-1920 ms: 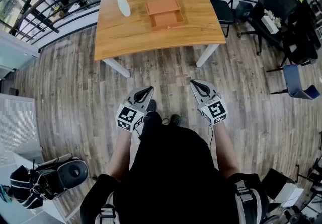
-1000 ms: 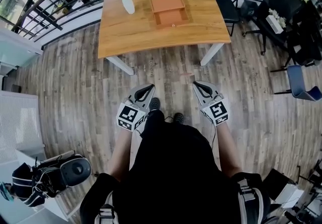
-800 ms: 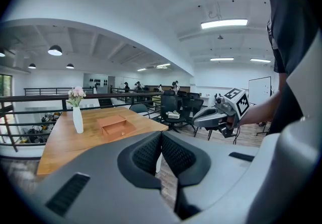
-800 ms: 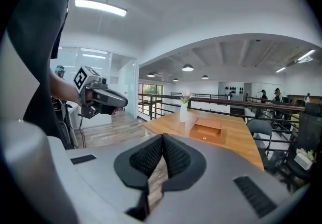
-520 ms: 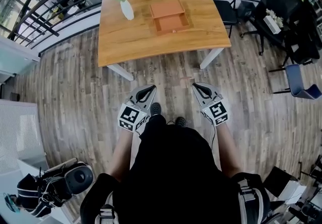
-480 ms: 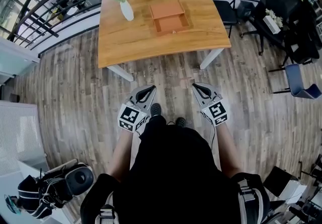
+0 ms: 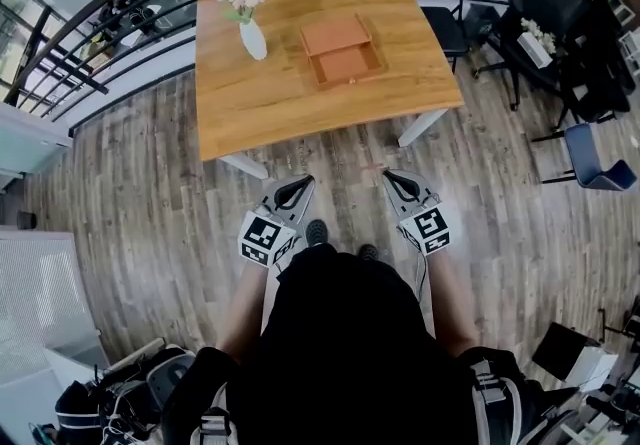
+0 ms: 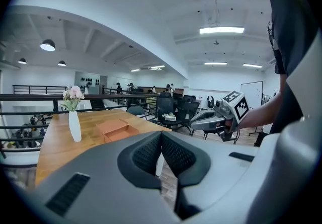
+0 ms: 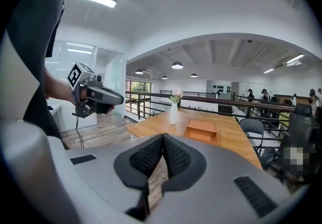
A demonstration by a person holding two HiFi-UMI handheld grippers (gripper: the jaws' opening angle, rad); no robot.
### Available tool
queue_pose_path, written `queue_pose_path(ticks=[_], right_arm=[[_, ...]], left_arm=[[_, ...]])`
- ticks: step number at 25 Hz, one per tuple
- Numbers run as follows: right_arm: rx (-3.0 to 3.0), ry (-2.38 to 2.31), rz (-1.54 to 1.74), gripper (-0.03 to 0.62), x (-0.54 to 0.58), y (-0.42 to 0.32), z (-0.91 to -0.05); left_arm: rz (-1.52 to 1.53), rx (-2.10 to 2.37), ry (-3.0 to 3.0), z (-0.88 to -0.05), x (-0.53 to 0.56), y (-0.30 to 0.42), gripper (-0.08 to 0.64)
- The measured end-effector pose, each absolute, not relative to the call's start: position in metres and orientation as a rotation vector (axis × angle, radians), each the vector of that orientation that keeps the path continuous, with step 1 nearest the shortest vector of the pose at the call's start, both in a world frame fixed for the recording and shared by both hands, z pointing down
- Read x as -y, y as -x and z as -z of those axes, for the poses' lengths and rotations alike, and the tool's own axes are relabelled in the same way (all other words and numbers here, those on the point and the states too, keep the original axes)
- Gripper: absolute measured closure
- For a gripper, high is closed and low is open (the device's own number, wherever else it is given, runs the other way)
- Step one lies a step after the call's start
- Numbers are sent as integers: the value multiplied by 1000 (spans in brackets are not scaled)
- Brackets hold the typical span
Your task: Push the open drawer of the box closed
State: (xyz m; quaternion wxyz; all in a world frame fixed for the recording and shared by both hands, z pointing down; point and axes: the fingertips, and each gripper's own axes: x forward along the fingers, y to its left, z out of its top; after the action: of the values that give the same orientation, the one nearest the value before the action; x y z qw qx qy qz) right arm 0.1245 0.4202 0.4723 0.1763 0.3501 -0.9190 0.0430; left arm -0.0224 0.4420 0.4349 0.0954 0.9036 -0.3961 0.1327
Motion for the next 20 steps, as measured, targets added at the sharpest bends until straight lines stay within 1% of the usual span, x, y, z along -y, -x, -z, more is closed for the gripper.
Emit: queue_pose_path(ticks=[7, 20], right_arm=[[2552, -1069, -121, 577, -392, -92, -476], [2461, -1247, -185, 577, -364, -54, -492]], left_arm=[[-364, 1087, -2689, -443, -403, 58, 537], [-353, 901, -2760, -449, -359, 91, 537]])
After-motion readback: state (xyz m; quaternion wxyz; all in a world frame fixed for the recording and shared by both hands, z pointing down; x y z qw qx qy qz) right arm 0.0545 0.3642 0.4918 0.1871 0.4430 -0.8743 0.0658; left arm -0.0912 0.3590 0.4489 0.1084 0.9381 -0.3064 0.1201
